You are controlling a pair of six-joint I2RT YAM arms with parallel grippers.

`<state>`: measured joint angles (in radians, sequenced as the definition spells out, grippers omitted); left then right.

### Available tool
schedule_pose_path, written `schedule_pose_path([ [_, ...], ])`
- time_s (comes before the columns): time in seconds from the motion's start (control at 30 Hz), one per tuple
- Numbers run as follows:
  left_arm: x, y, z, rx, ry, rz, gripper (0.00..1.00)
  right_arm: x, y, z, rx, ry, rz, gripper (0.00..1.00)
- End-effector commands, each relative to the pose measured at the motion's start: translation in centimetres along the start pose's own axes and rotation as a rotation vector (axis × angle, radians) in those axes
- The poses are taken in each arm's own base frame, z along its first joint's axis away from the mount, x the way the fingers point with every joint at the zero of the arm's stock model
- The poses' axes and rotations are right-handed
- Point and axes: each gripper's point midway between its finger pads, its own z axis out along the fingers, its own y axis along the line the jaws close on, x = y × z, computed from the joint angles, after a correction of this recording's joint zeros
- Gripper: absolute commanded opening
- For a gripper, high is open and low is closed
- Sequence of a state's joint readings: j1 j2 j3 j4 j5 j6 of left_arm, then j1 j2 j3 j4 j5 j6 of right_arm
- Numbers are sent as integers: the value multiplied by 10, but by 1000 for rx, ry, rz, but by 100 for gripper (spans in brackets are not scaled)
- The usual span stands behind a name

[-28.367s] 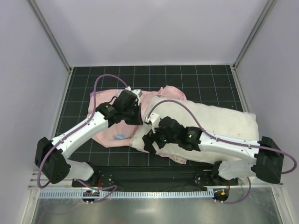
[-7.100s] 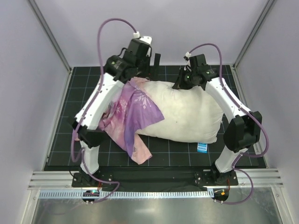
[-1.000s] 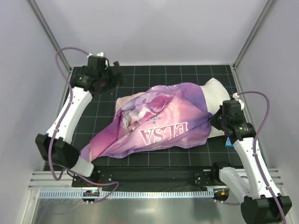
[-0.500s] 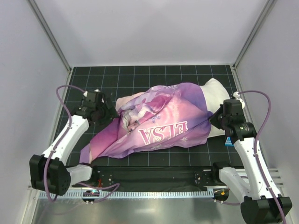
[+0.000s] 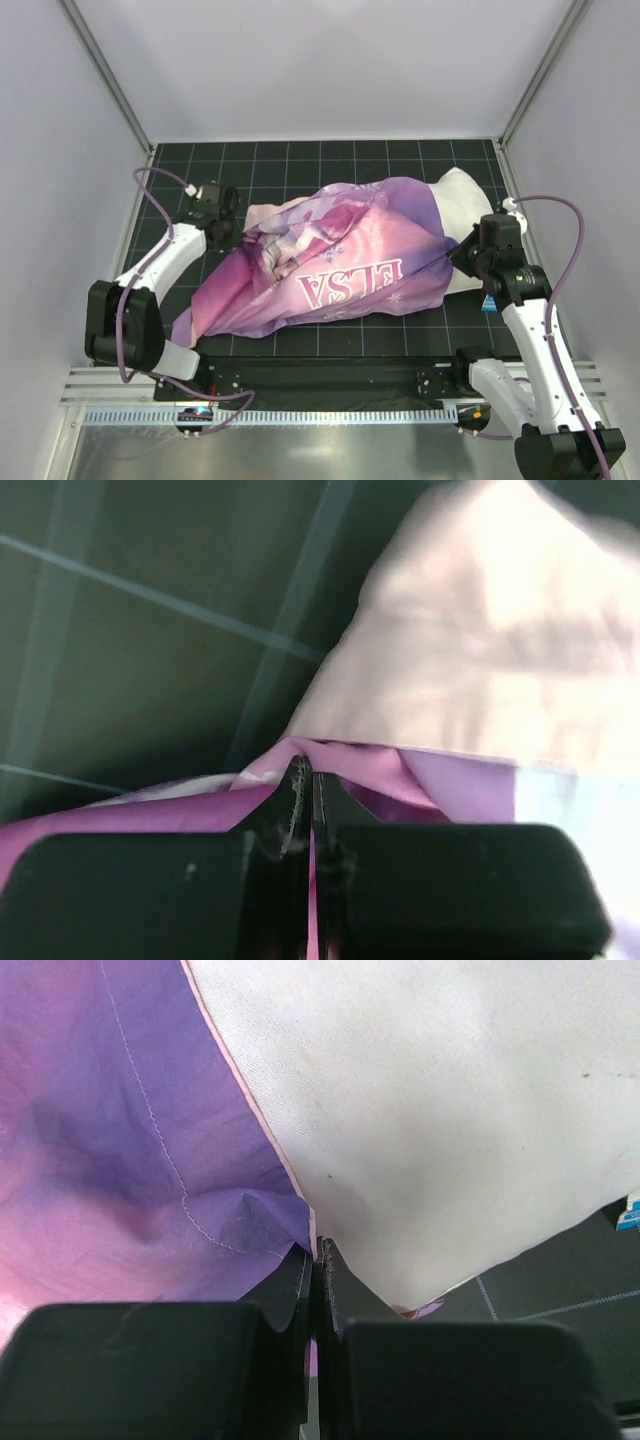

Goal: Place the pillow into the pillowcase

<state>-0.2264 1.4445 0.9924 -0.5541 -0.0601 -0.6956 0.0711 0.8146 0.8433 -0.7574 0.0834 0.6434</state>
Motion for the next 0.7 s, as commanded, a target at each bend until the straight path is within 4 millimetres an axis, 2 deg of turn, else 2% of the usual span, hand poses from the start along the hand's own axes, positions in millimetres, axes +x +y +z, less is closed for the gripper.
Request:
schedule_pose_path([
  [0.0, -85, 35, -34, -260, -371, -93, 0, -33, 2, -15, 7, -138, 34, 4],
  [0.03, -94, 43, -50, -289, -438, -123, 0, -34, 1, -16, 8, -140, 37, 4],
  [0.13, -110, 67, -70, -324, -565, -222, 0, -31, 0, -16, 4, -134, 36, 4],
  [0.23, -126, 84, -80, -354, -616, -303, 0, -30, -1, -13, 9, -131, 38, 4],
  [0.27, -129, 88, -82, -369, -626, -319, 5, -31, -2, -13, 11, -131, 39, 4],
  [0.33, -140, 93, -92, -393, -664, -356, 77, -32, -4, -13, 22, -136, 41, 4],
  [0.37, -144, 97, -93, -407, -673, -369, 99, -32, -4, -14, 26, -138, 43, 4],
  [0.43, -151, 97, -92, -396, -667, -384, 100, -33, -6, -14, 28, -143, 44, 4],
  [0.53, -156, 74, -94, -290, -600, -345, 100, -32, -5, -15, 21, -140, 44, 4],
  [0.63, -147, 31, -106, -131, -569, -233, 100, -33, -5, -14, 21, -143, 41, 4],
  [0.67, -136, -2, -112, -20, -530, -165, 100, -34, -3, -15, 14, -143, 37, 4],
])
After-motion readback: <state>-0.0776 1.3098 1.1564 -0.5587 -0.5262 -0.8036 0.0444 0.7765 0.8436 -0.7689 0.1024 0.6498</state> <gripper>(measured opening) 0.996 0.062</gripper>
